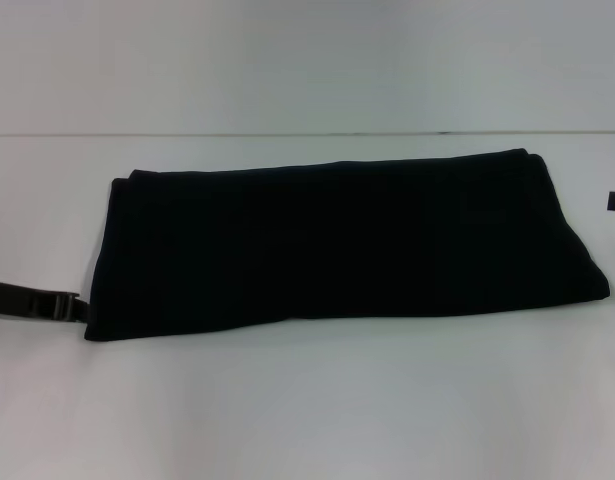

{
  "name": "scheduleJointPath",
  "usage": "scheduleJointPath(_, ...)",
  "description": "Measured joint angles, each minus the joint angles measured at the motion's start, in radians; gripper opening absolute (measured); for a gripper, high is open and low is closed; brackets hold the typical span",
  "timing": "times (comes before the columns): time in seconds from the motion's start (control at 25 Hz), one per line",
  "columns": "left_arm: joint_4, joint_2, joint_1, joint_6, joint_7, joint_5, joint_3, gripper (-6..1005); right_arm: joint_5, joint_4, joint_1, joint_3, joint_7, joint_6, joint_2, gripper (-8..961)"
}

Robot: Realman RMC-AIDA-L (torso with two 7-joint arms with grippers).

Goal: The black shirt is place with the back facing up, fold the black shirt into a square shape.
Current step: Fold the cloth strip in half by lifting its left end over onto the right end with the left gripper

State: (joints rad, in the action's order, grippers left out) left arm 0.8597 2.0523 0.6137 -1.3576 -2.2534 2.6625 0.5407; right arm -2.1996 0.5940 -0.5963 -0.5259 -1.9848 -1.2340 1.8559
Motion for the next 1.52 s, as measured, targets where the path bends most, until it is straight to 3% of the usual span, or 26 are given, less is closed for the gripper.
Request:
scheduleJointPath(0.28,0.002,0.000,0.000,-0.019,0.006,0.006,0.005,13,-0.091,-0.004,-0.001,-0.003,-0.049,0.024,-0.001,718)
scheduleJointPath(1.28,0.001,0.001,0.001,-0.015,0.009,0.007,0.006,26,-0.144,-0.066,-0.018,-0.057,-0.037,0.033,0.035,714)
scheduleJointPath(1.52,0.001,0.002,0.001,-0.012,0.011,0.007,0.007,30,-0.177,-0.077,-0.030,-0.059,-0.035,0.074,0.051,664)
